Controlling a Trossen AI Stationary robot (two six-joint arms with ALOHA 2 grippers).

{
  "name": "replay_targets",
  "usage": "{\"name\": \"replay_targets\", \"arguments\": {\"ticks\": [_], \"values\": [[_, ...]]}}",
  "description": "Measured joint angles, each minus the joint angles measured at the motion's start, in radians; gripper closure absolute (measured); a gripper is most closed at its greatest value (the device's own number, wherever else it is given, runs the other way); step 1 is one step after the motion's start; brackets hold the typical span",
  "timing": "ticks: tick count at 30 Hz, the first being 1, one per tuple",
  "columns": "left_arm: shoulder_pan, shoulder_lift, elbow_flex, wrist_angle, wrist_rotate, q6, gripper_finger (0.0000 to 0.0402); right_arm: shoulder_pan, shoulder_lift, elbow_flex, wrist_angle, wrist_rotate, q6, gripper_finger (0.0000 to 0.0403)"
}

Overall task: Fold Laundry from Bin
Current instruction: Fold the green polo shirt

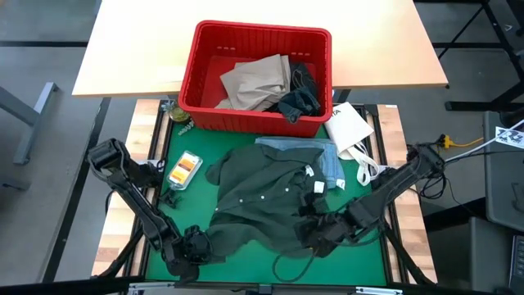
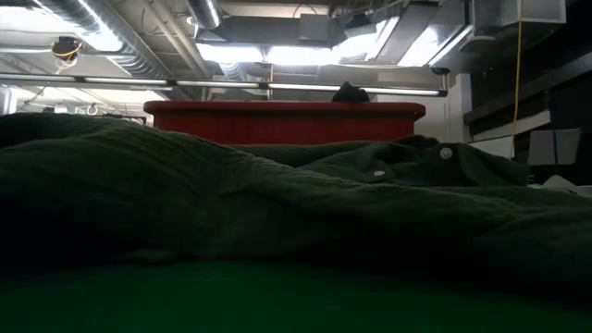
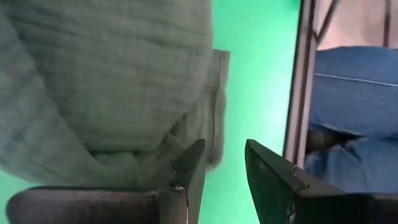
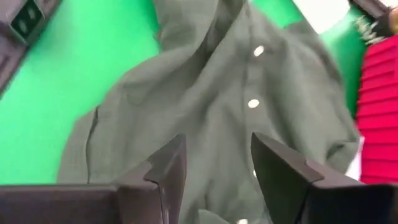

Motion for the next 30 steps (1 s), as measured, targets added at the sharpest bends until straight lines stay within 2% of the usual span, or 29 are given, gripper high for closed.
{"name": "replay_targets", "arguments": {"ticks": [8, 16, 22, 30], "values": [[-0.001, 0.003, 0.0, 0.021, -0.073, -0.002, 0.0294, 0.003, 0.176, 0.0, -0.009, -0.212, 0.038, 0.0226], [-0.003, 0.063, 0.0, 0.028, -0.044, -0.005, 0.0294, 0.0, 0.333, 0.0, -0.02, -0.24, 0.048, 0.0226], [-0.001, 0.087, 0.007, 0.017, 0.131, -0.074, 0.0294, 0.0, 0.404, 0.0, -0.081, -0.313, 0.085, 0.0226], [-0.006, 0.08, 0.004, -0.112, 0.53, -0.085, 0.0326, -0.001, 0.44, 0.002, -0.235, -0.478, 0.156, 0.0226]]}}
